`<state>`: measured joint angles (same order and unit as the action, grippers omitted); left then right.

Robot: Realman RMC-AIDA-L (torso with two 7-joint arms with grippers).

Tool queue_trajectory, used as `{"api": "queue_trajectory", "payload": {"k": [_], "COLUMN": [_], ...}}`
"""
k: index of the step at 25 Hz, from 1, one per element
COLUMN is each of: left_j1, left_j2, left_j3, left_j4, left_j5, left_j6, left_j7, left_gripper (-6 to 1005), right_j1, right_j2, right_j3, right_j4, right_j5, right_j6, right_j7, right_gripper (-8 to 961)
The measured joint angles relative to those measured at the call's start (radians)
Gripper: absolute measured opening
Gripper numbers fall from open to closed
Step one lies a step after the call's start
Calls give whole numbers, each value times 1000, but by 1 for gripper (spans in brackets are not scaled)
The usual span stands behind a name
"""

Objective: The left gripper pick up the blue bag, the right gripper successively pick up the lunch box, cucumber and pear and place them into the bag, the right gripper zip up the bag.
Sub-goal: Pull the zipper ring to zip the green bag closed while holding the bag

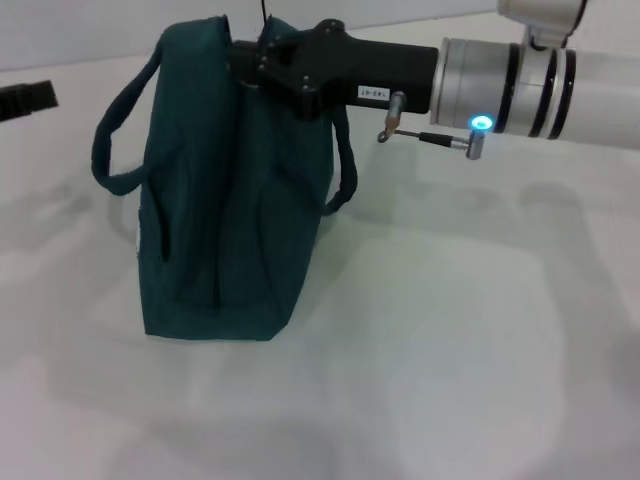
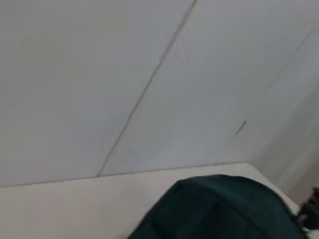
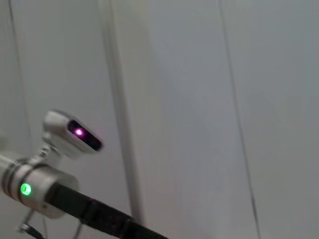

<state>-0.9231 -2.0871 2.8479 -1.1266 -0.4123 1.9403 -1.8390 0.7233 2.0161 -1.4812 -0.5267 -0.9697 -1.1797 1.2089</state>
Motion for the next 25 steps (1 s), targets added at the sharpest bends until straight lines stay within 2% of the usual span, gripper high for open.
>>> {"api": "queue_trajectory", "payload": {"k": [2, 7, 10, 14, 15, 17, 20, 23, 25], "left_j1": [-12, 8, 14, 8, 5, -1, 3, 31, 58], "left_j2": [-17, -19, -11, 4, 13, 49, 125, 186, 214], "left_j3": [0, 0, -1, -1, -1, 0, 0, -1, -1], "left_j4": [-68, -72, -79, -26, 2, 117, 332, 480, 547], "left_j5": [3, -27, -28, -34, -36, -37, -47, -95, -154], "left_j6": [55, 93, 86, 59, 55, 52, 47, 27, 24], "left_j7": [-7, -44, -57, -65, -65, -66, -64, -47, -17], "left_gripper": [508, 507, 507, 506, 506, 506, 505, 505, 504], "right_j1": [5, 10, 19, 20, 20, 20, 20, 18, 11], "right_j2": [-1, -3, -3, -4, -4, -4, -2, 1, 2], "right_j3": [11, 35, 38, 38, 38, 38, 38, 37, 36], "right_j4": [11, 21, 22, 22, 22, 22, 22, 21, 19], "right_j5": [-1, -6, -7, -8, -8, -8, -9, -9, -8], "right_j6": [1, 2, 4, 5, 5, 3, -4, -7, -15], "right_j7": [0, 0, 0, 0, 0, 0, 0, 0, 0], "right_gripper": [11, 11, 10, 10, 10, 10, 11, 11, 11]}}
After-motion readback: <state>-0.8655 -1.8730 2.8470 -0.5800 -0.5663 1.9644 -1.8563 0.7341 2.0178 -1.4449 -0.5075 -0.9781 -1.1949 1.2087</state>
